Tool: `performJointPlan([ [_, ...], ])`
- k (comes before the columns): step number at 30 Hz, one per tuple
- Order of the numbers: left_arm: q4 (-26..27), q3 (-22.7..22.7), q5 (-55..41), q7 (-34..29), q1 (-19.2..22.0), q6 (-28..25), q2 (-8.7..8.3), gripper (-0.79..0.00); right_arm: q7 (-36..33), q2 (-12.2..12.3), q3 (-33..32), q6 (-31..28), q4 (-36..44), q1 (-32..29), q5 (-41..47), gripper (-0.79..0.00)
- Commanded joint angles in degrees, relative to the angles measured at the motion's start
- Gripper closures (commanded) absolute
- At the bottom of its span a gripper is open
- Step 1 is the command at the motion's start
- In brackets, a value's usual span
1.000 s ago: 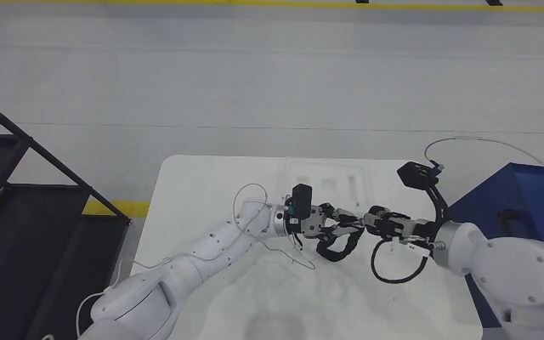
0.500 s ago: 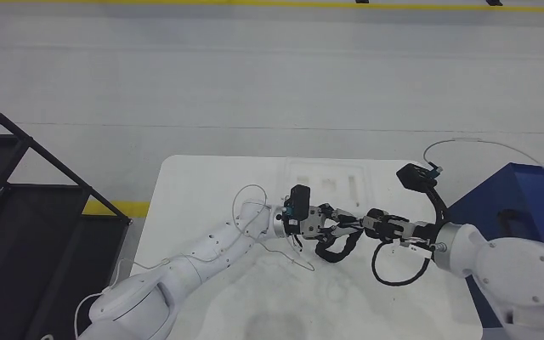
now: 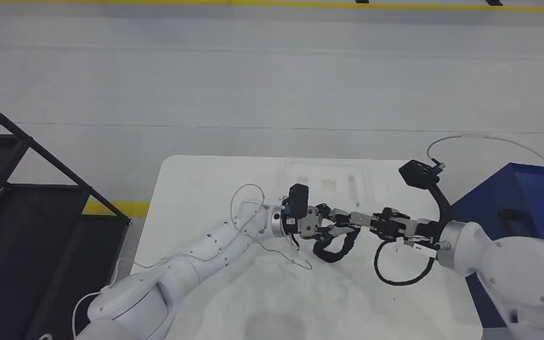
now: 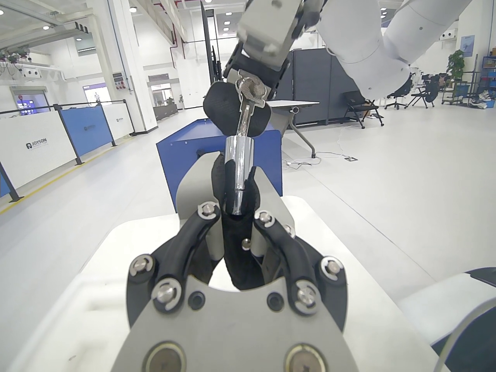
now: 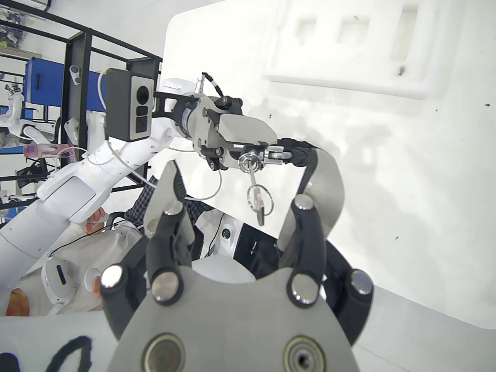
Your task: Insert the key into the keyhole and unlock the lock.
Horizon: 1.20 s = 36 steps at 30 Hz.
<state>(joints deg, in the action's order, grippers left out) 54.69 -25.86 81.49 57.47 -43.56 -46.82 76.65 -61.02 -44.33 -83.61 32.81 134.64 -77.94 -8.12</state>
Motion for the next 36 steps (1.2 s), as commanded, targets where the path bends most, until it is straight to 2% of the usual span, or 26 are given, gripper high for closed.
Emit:
performJointPlan([
  [1, -0.1, -0.1, -0.8, -0.6, -0.1, -0.6, -0.20, 0.000, -0.5, 0.1, -0.4, -3.4, 0.0, -0.1, 0.6, -0.785],
  [7, 0.7, -1.0, -4.6, -5.4, 0.1, -5.4, -1.39, 0.000, -5.7, 0.8, -1.4, -20.8, 0.0, -1.0, -2.4, -0.785],
  [12, 1.4, -3.1, -10.7, -11.1, 0.1, -11.1, -2.52, 0.000, -6.9, 1.1, -2.3, -28.2, 0.0, -3.0, -3.8, -0.785],
  [24, 1.3, 0.7, -21.5, -20.8, 2.5, -11.2, -3.33, 0.000, -6.5, 1.2, -2.6, -29.2, 0.0, -4.3, -4.6, -0.785],
  [27, 1.6, 1.7, -23.8, -22.8, 2.9, -11.2, -3.47, 0.000, -4.1, 1.2, -2.7, -31.2, -1.5, -5.6, -7.0, -0.785],
  [33, 2.0, 3.3, -27.9, -26.7, 4.0, -11.2, -3.80, 0.000, 0.1, 1.5, -2.3, -51.9, -3.0, -6.4, -16.7, -0.785],
  [36, 2.2, 4.0, -29.6, -28.1, 4.3, -11.2, -4.00, 0.000, 3.8, 1.5, -1.6, -57.3, -4.2, -7.3, -21.9, -0.785],
])
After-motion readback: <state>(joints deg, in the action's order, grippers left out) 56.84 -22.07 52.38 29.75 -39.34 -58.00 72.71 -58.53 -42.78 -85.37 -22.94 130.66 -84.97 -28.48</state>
